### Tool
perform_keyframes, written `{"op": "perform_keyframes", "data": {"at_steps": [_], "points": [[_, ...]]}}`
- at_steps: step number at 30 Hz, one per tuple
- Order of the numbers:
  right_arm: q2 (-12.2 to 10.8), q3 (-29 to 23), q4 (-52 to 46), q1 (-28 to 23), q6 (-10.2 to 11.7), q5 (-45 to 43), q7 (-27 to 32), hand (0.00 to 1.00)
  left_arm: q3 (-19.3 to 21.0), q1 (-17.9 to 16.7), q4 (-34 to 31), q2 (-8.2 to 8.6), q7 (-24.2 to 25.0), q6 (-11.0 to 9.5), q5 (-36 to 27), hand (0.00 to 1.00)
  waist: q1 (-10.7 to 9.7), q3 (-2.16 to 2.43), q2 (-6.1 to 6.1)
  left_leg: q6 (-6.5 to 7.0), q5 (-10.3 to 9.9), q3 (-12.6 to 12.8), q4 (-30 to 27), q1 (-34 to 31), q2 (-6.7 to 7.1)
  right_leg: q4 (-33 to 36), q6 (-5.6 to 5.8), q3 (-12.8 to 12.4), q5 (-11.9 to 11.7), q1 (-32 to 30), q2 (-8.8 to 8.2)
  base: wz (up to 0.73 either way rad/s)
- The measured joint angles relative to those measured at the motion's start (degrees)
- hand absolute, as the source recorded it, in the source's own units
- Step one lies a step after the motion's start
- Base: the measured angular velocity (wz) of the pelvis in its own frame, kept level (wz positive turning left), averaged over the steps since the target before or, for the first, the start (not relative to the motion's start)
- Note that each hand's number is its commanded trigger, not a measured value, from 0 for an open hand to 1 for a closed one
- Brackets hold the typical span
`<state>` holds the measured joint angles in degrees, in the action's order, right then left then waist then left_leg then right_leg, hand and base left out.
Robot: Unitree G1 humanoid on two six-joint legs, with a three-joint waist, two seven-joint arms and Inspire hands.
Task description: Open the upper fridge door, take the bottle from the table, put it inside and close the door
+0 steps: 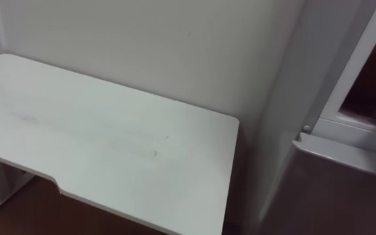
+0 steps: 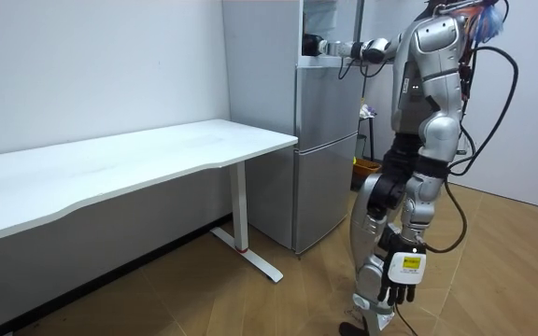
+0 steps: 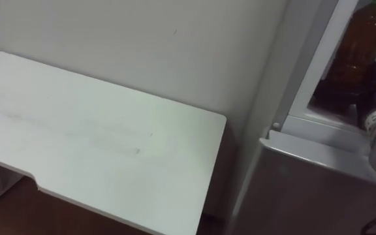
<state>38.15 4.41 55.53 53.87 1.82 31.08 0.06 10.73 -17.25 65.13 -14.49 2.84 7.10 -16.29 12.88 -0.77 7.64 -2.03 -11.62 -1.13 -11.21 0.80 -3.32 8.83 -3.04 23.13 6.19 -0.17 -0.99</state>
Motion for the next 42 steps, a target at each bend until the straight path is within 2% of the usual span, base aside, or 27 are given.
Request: {"op": "perform_keyframes", "data": {"at_steps": [4, 11, 17, 22, 28, 35, 39, 42], "points": [[0.0, -0.12, 0.01, -0.06, -0.15, 0.21, -0.32, 0.0, -0.19, 0.0, -1.03, -0.02, -0.1, -0.03, 0.23, 0.0, -0.24, 0.14, -0.29, -0.01, 0.01, -0.45, 0.0, 0.17, 0.01, -0.07, 0.0, 0.59, 0.0, 0.47, 0.02, 0.05], [0.0, -0.79, 0.16, -0.94, -0.92, 0.74, -1.52, 0.0, -0.13, -0.05, -0.96, -0.06, -0.09, -0.01, 0.74, 0.0, -0.67, 0.64, 0.45, -0.01, 0.02, -0.47, -0.03, 0.8, 0.02, -0.09, 0.0, 0.48, 0.0, 0.84, 0.1, 0.0], [-0.03, -0.86, -0.07, -1.25, -1.71, 2.87, -2.76, 0.0, -0.13, -0.04, -0.85, -0.17, -0.18, -0.49, 0.06, 0.0, -1.82, 0.72, 0.67, -0.01, 0.01, -0.45, 0.57, 1.48, 0.03, -0.16, 0.03, 0.24, 0.01, 1.27, 0.04, -0.01], [-0.03, -1.18, -1.32, -2.11, -1.69, 2.87, -2.79, 0.0, -0.05, 0.27, -0.86, -0.16, 0.14, -1.3, 0.09, 0.0, -1.92, 0.64, 0.56, 0.0, 0.01, 0.29, 0.56, 2.0, -0.05, -0.04, 0.02, -0.44, -0.02, 1.25, 0.1, -0.06], [-0.02, -1.22, -5.12, -4.73, -0.64, 2.76, -3.96, 0.0, 0.03, 0.97, -0.85, -0.11, 0.12, -2.14, 0.1, 0.0, -2.71, 0.57, 0.46, 0.02, -0.01, 0.76, 1.19, 2.35, -0.11, 0.07, 0.04, -0.96, -0.04, 1.31, 0.14, -0.05], [0.01, -1.29, -7.17, -5.79, -0.6, 2.69, -6.12, 0.0, 0.21, 1.35, -0.88, -0.11, 0.07, -2.4, 0.05, 0.0, -3.83, 0.59, 0.4, 0.02, -0.01, 0.91, 1.37, 2.43, -0.11, 0.06, 0.05, -1.14, -0.05, 1.2, 0.24, 0.0], [0.01, -1.54, -11.14, -8.06, -0.6, 2.23, -6.82, 0.0, 0.21, 1.57, -0.9, -0.03, 0.0, -2.48, -0.61, 0.0, -4.79, 0.72, 0.23, 0.03, 0.0, 0.95, 1.56, 2.59, -0.11, 0.06, 0.05, -1.31, -0.05, 1.22, 0.27, 0.0], [0.01, -2.54, -13.84, -10.24, -0.64, 2.37, -7.2, 0.0, 0.22, 1.5, -0.91, 0.03, 0.02, -2.48, -1.05, 0.0, -5.14, 1.28, -0.14, 0.05, 0.01, 1.12, 1.59, 2.84, -0.12, 0.07, 0.07, -1.37, -0.06, 1.28, 0.25, 0.0]]}}
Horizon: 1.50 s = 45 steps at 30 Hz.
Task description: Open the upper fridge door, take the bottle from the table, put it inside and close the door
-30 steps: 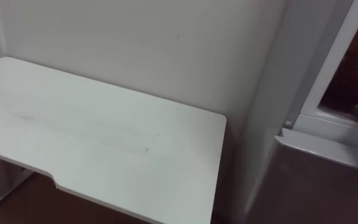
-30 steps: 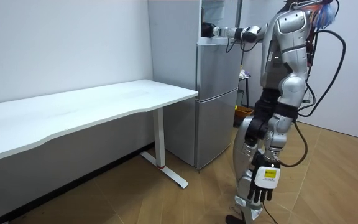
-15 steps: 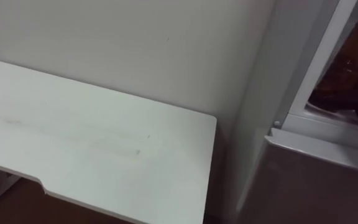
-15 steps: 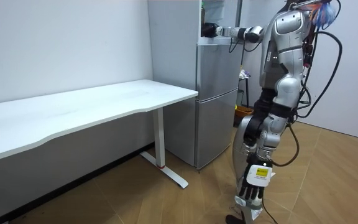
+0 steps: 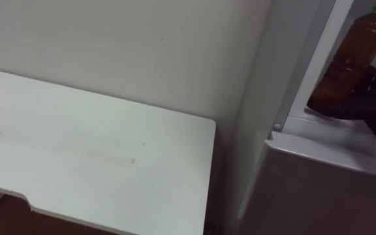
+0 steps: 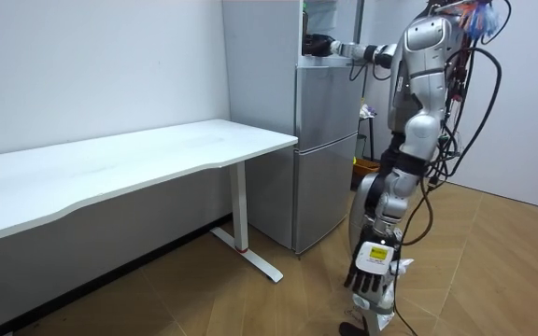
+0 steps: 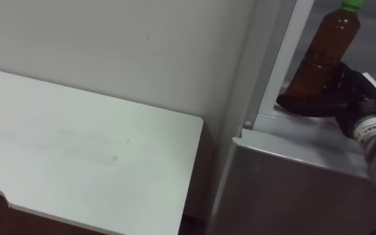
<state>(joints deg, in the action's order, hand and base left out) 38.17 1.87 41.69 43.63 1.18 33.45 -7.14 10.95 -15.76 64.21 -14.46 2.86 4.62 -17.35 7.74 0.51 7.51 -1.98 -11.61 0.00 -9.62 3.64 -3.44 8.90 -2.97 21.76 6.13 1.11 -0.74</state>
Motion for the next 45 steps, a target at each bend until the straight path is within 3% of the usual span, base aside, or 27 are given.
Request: {"op": "perform_keyframes", "data": {"at_steps": [2, 14, 18, 20, 24, 26, 30, 33, 37, 41, 42, 44, 45], "points": [[0.0, -0.94, -0.91, -1.15, -0.02, 0.23, -0.06, 0.0, 0.0, 0.01, -0.09, 0.1, 0.08, -0.07, -0.31, 0.0, -0.05, 0.24, -0.29, 0.01, 0.01, 0.15, 0.0, 0.26, 0.0, 0.09, 0.01, -0.31, 0.0, 0.11, -0.06, -0.04], [0.0, -1.19, -5.26, -3.48, -2.16, 1.96, 1.31, 0.0, 0.04, -0.36, -0.08, 0.1, -0.17, -0.18, -1.22, 0.0, -2.62, 0.33, -0.16, 0.03, 0.02, 2.09, 0.09, 0.23, -0.02, 0.92, -0.03, -2.42, 0.0, -1.08, -0.07, -0.09], [0.0, -2.16, -9.13, -6.02, -2.66, 2.02, 2.39, 0.0, 0.05, -0.43, -0.15, 0.34, -0.27, -0.22, -1.51, 0.0, -3.17, 0.32, -0.11, 0.04, 0.01, 3.32, 0.27, 0.64, -0.14, 1.13, -0.04, -3.47, -0.03, -1.49, 0.07, -0.13], [-0.01, -4.95, -12.06, -8.95, -2.67, 1.87, 3.9, 0.0, 0.08, -0.34, -0.47, 0.59, -1.07, -0.54, -4.5, 0.0, -3.35, 0.32, -0.02, 0.08, -0.02, 3.34, 0.35, 0.71, -0.14, 1.05, -0.03, -3.49, -0.03, -1.43, 0.07, 0.0], [-0.01, -8.13, -17.21, -12.94, -2.78, -0.97, 8.34, 0.0, 0.18, -0.3, -0.71, 0.84, -1.25, -1.18, -6.97, 0.0, -3.55, 0.19, -0.1, 0.1, -0.03, 3.99, 0.58, 0.56, -0.17, 1.06, 0.03, -4.05, -0.08, -1.93, 0.14, -0.09], [-0.15, -9.39, -21.95, -15.28, -2.77, -3.25, 10.63, 0.0, 0.21, -0.32, -0.8, 1.63, -1.96, -1.39, -7.3, 0.0, -4.0, -0.16, -0.63, 0.11, -0.03, 4.58, 0.94, 0.84, -0.18, 1.1, 0.08, -4.59, -0.12, -2.09, 0.2, -0.12], [-1.48, -9.89, -24.67, -15.66, -2.65, -5.97, 14.34, 0.0, -0.09, 0.18, -0.51, 2.32, -2.72, -2.33, -7.33, 0.0, -4.53, -0.38, -0.97, 0.11, -0.03, 4.69, 1.03, 0.98, -0.19, 1.18, 0.06, -5.17, -0.14, -2.27, 0.36, -0.08], [-4.36, -11.89, -32.63, -19.45, -2.29, -6.86, 18.49, 0.0, -1.6, 0.15, -0.67, 2.5, -2.75, -3.52, -7.4, 0.0, -4.74, -0.38, -1.1, 0.1, -0.03, 4.72, 1.25, 1.06, -0.32, 0.83, 0.05, -5.73, -0.16, -2.26, 0.83, -0.04], [-10.23, -12.27, -43.22, -26.52, 1.3, -6.78, 21.99, 0.0, -2.98, -0.03, -0.44, 3.48, -3.38, -5.22, -7.38, 0.0, -4.61, -0.54, -1.66, 0.09, -0.04, 4.91, 1.29, 1.19, -0.36, 0.76, 0.06, -5.92, -0.16, -2.19, 0.93, 0.0], [-13.85, -12.23, -45.0, -28.8, 2.83, -7.2, 25.73, 0.0, -3.82, 0.11, 0.31, 4.86, -3.52, -6.93, -7.34, 0.0, -4.38, -1.1, -3.27, 0.27, -0.14, 5.1, 1.21, 1.19, -0.19, 0.84, 0.22, -6.24, -0.34, -2.29, 0.94, -0.01], [-14.39, -12.24, -45.44, -29.26, 3.18, -8.07, 26.47, 0.0, -4.43, 0.03, 0.37, 4.88, -3.53, -7.11, -7.41, 0.0, -4.37, -0.93, -3.41, 0.3, -0.16, 5.18, 1.19, 1.19, -0.19, 0.82, 0.23, -6.35, -0.35, -2.31, 0.94, -0.05], [-18.02, -12.15, -46.5, -32.47, 6.29, -12.14, 29.14, 0.0, -5.65, -0.48, 0.36, 5.38, -4.01, -7.57, -8.18, 0.0, -4.42, -0.45, -4.44, 0.34, -0.2, 5.24, 1.18, 1.23, -0.21, 0.74, 0.24, -6.4, -0.35, -2.27, 0.92, 0.0], [-18.75, -12.08, -46.64, -33.76, 6.87, -13.32, 29.83, 0.0, -5.65, -0.44, 0.37, 5.63, -4.18, -7.72, -8.19, 0.0, -4.37, -0.45, -4.61, 0.34, -0.2, 5.24, 1.17, 1.22, -0.2, 0.75, 0.24, -6.4, -0.35, -2.27, 0.89, 0.0]]}}
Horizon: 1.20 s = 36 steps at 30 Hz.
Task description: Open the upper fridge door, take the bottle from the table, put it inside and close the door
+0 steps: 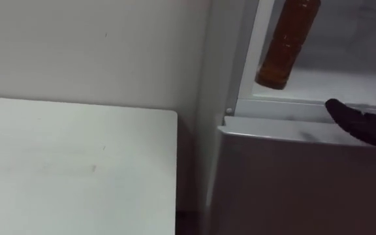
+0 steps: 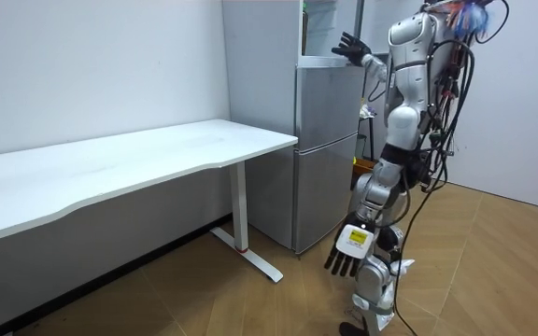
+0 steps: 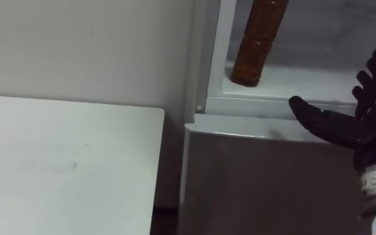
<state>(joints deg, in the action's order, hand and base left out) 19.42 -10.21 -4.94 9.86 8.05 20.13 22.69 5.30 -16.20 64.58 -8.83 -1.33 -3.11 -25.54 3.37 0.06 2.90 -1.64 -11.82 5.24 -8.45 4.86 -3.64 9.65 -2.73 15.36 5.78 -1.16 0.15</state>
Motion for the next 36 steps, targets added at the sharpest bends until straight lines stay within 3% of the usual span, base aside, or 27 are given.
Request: {"op": "perform_keyframes", "data": {"at_steps": [2, 3, 5, 11, 13, 15, 18, 26, 31, 36], "points": [[-3.57, 0.25, -0.03, -4.22, 0.83, -4.79, 2.67, 0.0, -0.06, 0.14, 0.32, 0.85, -0.57, -1.04, 0.02, 0.0, 0.01, 0.05, -0.66, 0.01, 0.02, 0.11, 0.0, -0.36, 0.04, 0.29, -0.01, -0.02, -0.01, -0.58, -0.11, -0.03], [-4.22, 0.34, -0.3, -4.89, 1.78, -6.49, 3.5, 0.0, -0.13, 0.17, 0.4, 1.04, -0.58, -1.17, 0.0, 0.0, -0.02, 0.17, -0.85, 0.01, 0.02, 0.31, 0.01, -0.5, 0.04, 0.48, -0.02, -0.09, -0.02, -0.89, -0.13, -0.15], [-4.79, 2.23, -0.78, -5.78, 3.38, -9.82, 7.53, 0.0, -2.34, 0.61, 1.28, 1.08, -0.62, -1.88, -0.61, 0.0, -0.02, 0.37, -1.53, 0.01, 0.02, 1.17, 0.05, -0.56, 0.02, 1.06, -0.08, -1.08, 0.07, -1.57, -0.01, -0.18], [-7.66, 5.87, -0.28, -10.7, 5.9, -14.54, 16.41, 0.0, -4.38, 1.41, 2.1, 0.95, -0.72, -2.96, -1.95, 0.0, -0.02, 0.15, -1.77, 0.01, 0.02, 1.89, 0.17, -0.31, 0.01, 1.13, -0.09, -1.88, 0.03, -1.76, 0.28, -0.07], [-8.47, 6.52, 4.03, -11.77, 7.53, -15.91, 19.11, 0.0, -4.39, 1.36, 2.26, 1.13, -1.04, -3.33, -1.95, 0.0, -0.06, 0.05, -1.85, 0.02, 0.02, 2.07, 0.22, -0.02, 0.08, 1.24, -0.05, -2.06, -0.01, -1.63, 0.12, -0.05], [-8.5, 7.09, 8.58, -12.54, 8.09, -15.7, 19.99, 0.0, -4.53, 1.27, 2.24, 1.17, -1.66, -3.51, -1.95, 0.0, 0.07, -0.25, -1.94, 0.03, 0.02, 2.4, 0.53, 0.71, 0.07, 1.13, 0.0, -2.34, 0.0, -1.2, 0.1, -0.07], [-8.6, 8.6, 14.87, -14.24, 8.72, -13.1, 21.31, 0.0, -4.94, 1.2, 1.96, 1.44, -2.79, -3.75, -2.05, 0.0, -0.07, -0.3, -2.1, 0.09, -0.03, 2.49, 0.68, 0.75, 0.15, 0.99, 0.26, -2.52, 0.21, -1.35, 0.09, -0.01], [-8.76, 9.22, 24.12, -17.99, 9.05, -4.16, 24.63, 0.0, -5.52, 1.32, 1.77, 1.46, -3.81, -4.53, -4.24, 0.0, -0.43, -0.04, -2.88, 0.27, -0.13, 2.47, 0.7, 0.51, 0.24, 1.05, 0.32, -2.67, 0.28, -1.68, -0.05, 0.0], [-8.78, 9.13, 40.1, -17.56, 9.92, -3.37, 25.31, 0.0, -5.62, 1.4, 1.67, 1.72, -3.44, -4.57, -3.69, 0.0, -0.43, -0.02, -3.16, 0.27, -0.13, 2.09, 0.73, 0.69, 0.36, 1.03, 0.47, -2.27, 0.36, -1.12, 0.04, 0.05], [-8.81, 9.41, 47.93, -17.79, 9.9, 2.79, 26.53, 0.0, -5.54, 1.11, 1.72, 1.36, -3.23, -4.58, -4.25, 0.0, -1.31, -0.09, -3.11, 0.34, -0.16, 0.79, 0.68, -0.05, 0.48, 1.09, 0.62, -0.87, 0.9, -1.29, -0.75, 0.14]]}}
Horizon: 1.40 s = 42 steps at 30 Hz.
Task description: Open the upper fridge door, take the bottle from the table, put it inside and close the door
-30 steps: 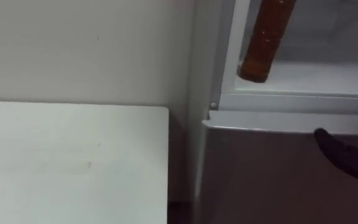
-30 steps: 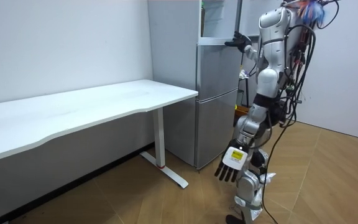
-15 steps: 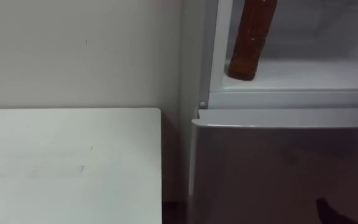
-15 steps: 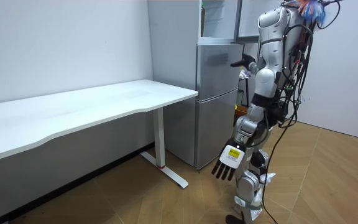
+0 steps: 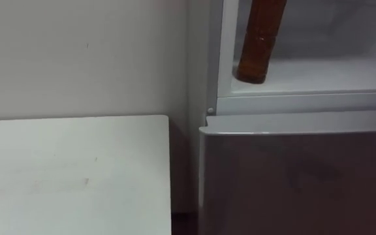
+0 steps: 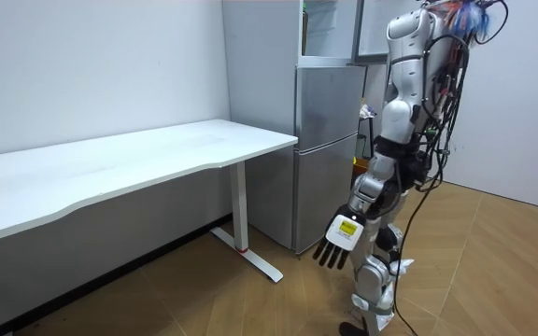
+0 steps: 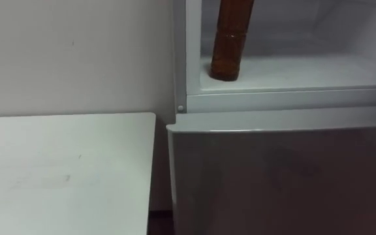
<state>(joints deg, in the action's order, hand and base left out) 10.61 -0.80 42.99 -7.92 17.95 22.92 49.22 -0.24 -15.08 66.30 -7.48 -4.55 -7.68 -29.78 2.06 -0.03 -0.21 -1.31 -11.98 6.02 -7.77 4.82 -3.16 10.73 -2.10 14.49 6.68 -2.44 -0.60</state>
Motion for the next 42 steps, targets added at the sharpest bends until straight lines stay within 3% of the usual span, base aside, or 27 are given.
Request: {"op": "perform_keyframes", "data": {"at_steps": [6, 9, 11, 14, 17, 22, 31, 42], "points": [[0.06, -0.11, 10.93, -0.06, -0.16, 9.14, -1.7, 0.0, 0.26, -1.0, 0.13, -0.1, 0.02, 0.0, 0.08, 0.0, -0.4, 0.21, 0.31, 0.01, 0.05, -1.52, -0.88, -0.12, 0.07, 0.03, -0.01, 1.47, 0.55, 0.82, -0.28, 0.16], [-0.01, -0.49, 18.01, -0.05, -1.57, 18.62, -8.1, 0.0, 1.85, -1.63, 0.06, -0.04, 0.35, 0.09, 0.92, 0.0, -0.37, 0.18, 0.89, 0.0, 0.04, -2.21, -0.93, -0.2, 0.05, -0.01, 0.46, 2.23, 1.09, 1.06, -0.41, 0.14], [-0.2, -0.58, 22.98, -0.25, -3.09, 22.97, -14.16, 0.0, 3.55, -2.05, 0.09, 0.16, 0.76, 0.22, 2.32, 0.0, -0.37, 0.18, 1.0, -0.01, 0.03, -2.9, -1.0, -0.07, 0.05, -0.22, 0.49, 2.79, 1.17, 1.56, -0.46, 0.12], [-1.34, -0.44, 29.28, -1.53, -7.63, 26.9, -26.85, 0.0, 5.85, -2.13, 0.1, 0.19, 1.56, 1.45, 4.81, 0.0, -0.17, 0.06, 0.95, -0.04, 0.02, -3.03, -1.34, 0.14, 0.02, -0.17, 0.46, 3.0, 1.27, 1.88, -0.49, 0.05], [-2.53, -0.44, 32.57, -1.74, -11.7, 28.42, -35.73, 0.0, 6.11, -2.03, 0.05, 0.34, 1.68, 2.65, 5.78, 0.0, -0.16, -0.02, 0.64, -0.12, -0.2, -3.02, -1.3, -0.12, -0.01, 0.0, 0.55, 2.95, 1.31, 1.69, -0.48, -0.01], [-3.64, -0.28, 33.21, -1.52, -16.21, 28.3, -44.24, 0.0, 6.03, -2.05, -0.05, 0.45, 1.78, 4.35, 5.74, 0.0, -0.12, 0.01, 0.4, -0.2, -0.27, -2.94, -1.53, -0.28, -0.1, 0.05, 0.3, 2.89, 1.14, 1.65, -0.36, -0.01], [-3.57, 1.75, 33.79, 0.92, -18.93, 23.53, -52.12, 0.0, 5.77, -0.57, 0.06, 0.46, 2.98, 6.45, 5.72, 0.0, -0.2, 0.01, 0.35, -0.2, -0.29, -2.93, -1.49, -0.14, -0.09, -0.08, -0.32, 2.84, 0.67, 1.88, -0.31, 0.0], [-3.42, 1.74, 35.13, 1.67, -20.55, 23.53, -53.8, 0.0, 5.68, 0.19, 0.06, 0.5, 1.75, 8.77, 5.81, 0.0, -0.34, -0.1, 0.13, -0.16, -0.32, -2.88, -0.91, 0.91, -0.1, -0.3, -0.21, 2.59, 0.72, 2.69, -0.15, 0.0]]}}
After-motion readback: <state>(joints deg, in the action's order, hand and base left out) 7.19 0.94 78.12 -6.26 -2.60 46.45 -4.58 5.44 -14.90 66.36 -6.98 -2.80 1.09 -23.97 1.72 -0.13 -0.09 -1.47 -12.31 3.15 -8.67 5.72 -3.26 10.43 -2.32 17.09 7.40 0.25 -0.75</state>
